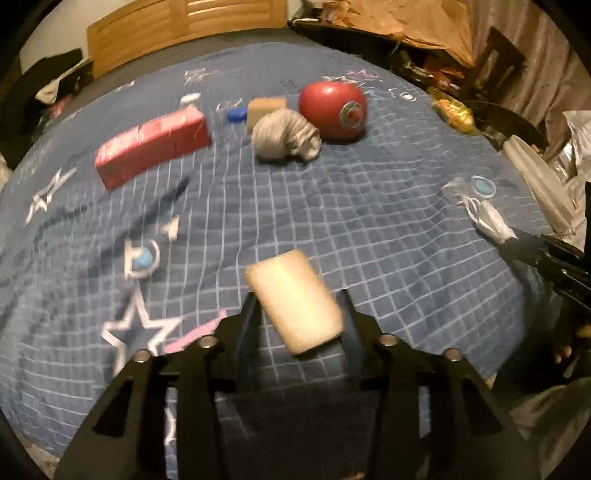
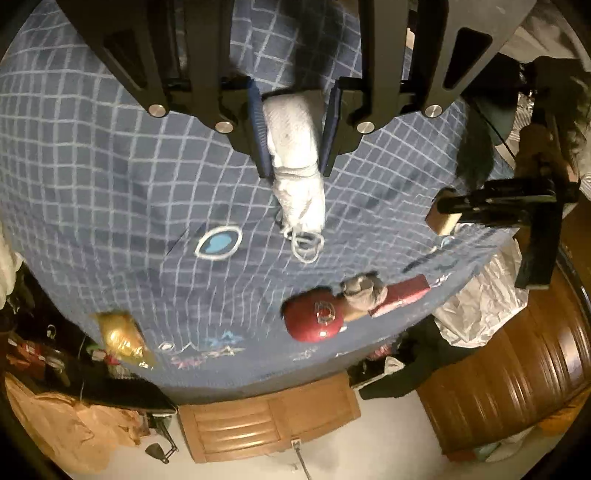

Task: Collect trash
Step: 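Grasp the cream soap bar with the left tool while the right tool grasps the white mask, then carry the soap bar and white mask in both tools over the white bucket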

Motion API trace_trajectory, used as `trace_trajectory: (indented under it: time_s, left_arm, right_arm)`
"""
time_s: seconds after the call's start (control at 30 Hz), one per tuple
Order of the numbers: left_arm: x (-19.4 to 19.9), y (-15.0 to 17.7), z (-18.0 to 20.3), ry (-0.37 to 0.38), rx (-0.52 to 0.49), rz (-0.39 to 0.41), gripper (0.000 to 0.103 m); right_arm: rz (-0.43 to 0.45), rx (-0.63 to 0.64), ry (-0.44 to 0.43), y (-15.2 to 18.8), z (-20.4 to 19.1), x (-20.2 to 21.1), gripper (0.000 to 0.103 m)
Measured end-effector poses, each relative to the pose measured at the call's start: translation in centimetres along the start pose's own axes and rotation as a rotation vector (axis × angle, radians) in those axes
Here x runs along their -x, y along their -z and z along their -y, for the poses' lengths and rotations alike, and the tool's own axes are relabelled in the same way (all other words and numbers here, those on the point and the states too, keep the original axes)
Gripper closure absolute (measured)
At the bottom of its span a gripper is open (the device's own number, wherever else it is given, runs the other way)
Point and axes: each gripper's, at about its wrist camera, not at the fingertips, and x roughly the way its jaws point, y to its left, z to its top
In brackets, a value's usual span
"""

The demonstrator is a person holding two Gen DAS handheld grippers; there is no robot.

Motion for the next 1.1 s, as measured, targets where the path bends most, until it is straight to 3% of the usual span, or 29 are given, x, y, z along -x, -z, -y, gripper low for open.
trace_trajectory:
  time_s: [0.1,0.2,0.27,0.43,0.57,0.63,0.77,1.1]
  left_arm:
    - [0.0,0.7,0.0,-0.043,0.017,0.038,0.040]
    - [1.2,1.4,0.0,-0.067,0.047,0.074,0.035]
    - [2.0,1.9,-0.2,-0.079,0.094,0.113,0.033]
    - [2.9,2.4,0.8,-0.127,0.151,0.195,0.033]
    - [1.5,2.1,0.5,-0.145,0.206,0.186,0.033]
    - [0.6,2.1,-0.2,-0.136,0.239,0.180,0.042]
    - [0.6,2.4,0.5,-0.087,0.227,0.201,0.069]
    - [3.7,0.7,4.6,-0.253,0.178,0.248,0.070]
  right_arm:
    - [0.007,0.009,0.007,0.0,-0.2,-0.2,0.070]
    - [0.035,0.005,0.006,-0.1,-0.2,0.6,0.058]
    - [0.063,0.012,0.010,-0.2,-0.3,1.2,0.047]
    - [0.060,0.070,0.024,-0.2,-1.1,0.7,0.043]
    - [0.028,0.101,0.065,0.6,-1.2,-0.1,0.046]
    - [0.034,0.111,0.068,1.2,-1.3,0.0,0.047]
    - [0.040,0.136,0.093,1.7,-1.7,0.0,0.072]
    - [0.115,0.080,0.038,0.4,-2.5,2.8,0.073]
